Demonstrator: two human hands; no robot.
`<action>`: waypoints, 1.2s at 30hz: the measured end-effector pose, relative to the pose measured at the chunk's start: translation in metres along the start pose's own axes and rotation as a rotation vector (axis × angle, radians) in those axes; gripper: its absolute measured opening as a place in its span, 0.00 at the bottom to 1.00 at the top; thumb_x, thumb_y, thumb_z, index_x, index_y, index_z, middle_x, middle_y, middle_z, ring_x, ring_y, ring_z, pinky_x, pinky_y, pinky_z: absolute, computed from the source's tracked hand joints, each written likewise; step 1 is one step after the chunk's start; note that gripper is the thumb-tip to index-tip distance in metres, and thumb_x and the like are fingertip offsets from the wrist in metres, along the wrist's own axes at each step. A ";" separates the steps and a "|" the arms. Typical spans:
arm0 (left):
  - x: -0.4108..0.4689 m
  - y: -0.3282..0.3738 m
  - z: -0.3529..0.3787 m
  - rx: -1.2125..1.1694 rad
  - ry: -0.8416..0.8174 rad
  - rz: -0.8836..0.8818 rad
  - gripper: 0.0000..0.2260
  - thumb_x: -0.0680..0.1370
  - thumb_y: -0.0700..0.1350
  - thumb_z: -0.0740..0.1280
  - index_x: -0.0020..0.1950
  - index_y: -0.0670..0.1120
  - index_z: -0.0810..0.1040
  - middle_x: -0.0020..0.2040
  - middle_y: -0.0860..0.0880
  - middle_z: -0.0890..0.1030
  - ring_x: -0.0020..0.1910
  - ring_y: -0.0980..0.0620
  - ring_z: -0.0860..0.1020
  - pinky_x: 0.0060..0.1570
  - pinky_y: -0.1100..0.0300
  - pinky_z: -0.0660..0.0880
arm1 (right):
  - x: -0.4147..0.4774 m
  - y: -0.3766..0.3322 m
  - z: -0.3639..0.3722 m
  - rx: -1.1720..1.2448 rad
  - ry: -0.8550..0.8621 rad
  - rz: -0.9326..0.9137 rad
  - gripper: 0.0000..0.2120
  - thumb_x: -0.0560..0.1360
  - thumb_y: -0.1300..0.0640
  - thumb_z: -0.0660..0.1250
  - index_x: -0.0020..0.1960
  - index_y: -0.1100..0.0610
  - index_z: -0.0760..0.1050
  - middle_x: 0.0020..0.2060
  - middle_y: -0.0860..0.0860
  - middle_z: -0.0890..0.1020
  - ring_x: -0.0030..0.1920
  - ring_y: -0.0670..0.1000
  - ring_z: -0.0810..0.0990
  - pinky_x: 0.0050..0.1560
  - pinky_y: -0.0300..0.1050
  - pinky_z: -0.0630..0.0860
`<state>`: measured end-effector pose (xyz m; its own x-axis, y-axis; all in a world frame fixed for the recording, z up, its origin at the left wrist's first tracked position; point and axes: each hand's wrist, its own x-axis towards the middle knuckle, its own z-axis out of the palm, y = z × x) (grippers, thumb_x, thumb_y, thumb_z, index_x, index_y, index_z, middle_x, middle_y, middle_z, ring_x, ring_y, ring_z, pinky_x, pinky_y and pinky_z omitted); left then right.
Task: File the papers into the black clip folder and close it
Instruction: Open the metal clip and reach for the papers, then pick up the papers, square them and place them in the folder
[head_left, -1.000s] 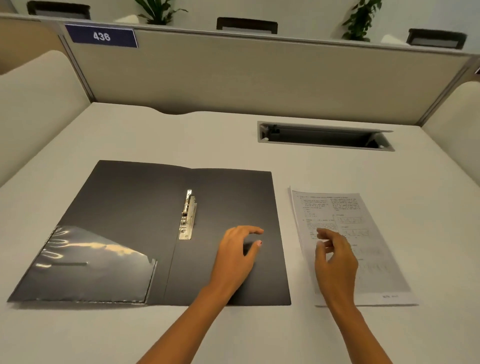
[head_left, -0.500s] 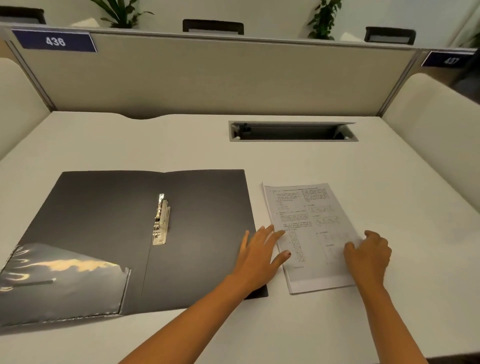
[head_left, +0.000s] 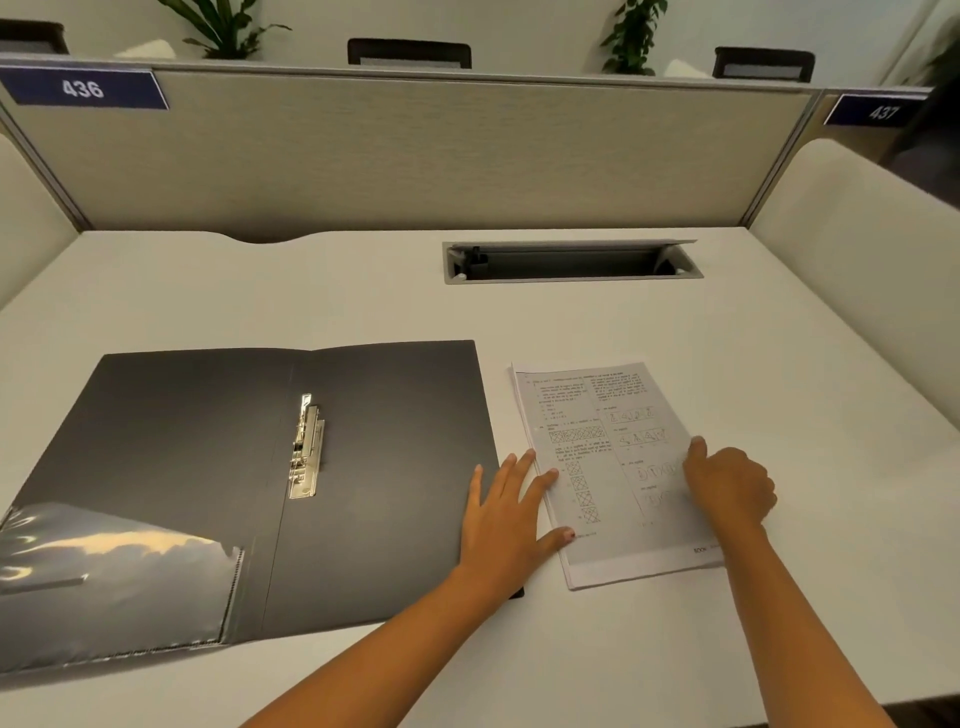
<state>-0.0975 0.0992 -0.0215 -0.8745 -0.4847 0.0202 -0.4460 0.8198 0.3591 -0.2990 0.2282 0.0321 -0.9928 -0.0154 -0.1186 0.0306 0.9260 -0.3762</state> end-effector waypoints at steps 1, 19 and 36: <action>0.000 0.000 0.000 0.003 -0.003 -0.002 0.31 0.74 0.68 0.55 0.75 0.59 0.54 0.78 0.53 0.51 0.77 0.52 0.46 0.70 0.47 0.32 | 0.003 0.000 -0.001 0.000 -0.026 0.008 0.29 0.79 0.43 0.51 0.55 0.69 0.75 0.54 0.67 0.79 0.56 0.67 0.75 0.58 0.58 0.71; 0.007 0.004 -0.006 -0.039 -0.184 -0.020 0.32 0.77 0.63 0.56 0.76 0.54 0.47 0.78 0.50 0.43 0.76 0.49 0.40 0.69 0.43 0.30 | -0.017 -0.019 -0.047 0.106 -0.047 -0.201 0.12 0.76 0.61 0.63 0.58 0.59 0.76 0.50 0.60 0.81 0.40 0.57 0.74 0.42 0.48 0.73; 0.008 -0.049 -0.154 -1.286 0.560 -0.383 0.12 0.81 0.51 0.56 0.62 0.50 0.71 0.53 0.53 0.81 0.49 0.57 0.82 0.42 0.61 0.80 | -0.107 -0.088 -0.054 0.785 -0.130 -0.668 0.06 0.78 0.53 0.63 0.54 0.51 0.73 0.48 0.45 0.81 0.44 0.48 0.82 0.39 0.39 0.78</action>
<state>-0.0531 0.0083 0.1052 -0.4217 -0.9065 -0.0212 0.1084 -0.0736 0.9914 -0.2013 0.1687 0.1272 -0.8162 -0.5191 0.2536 -0.4085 0.2083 -0.8887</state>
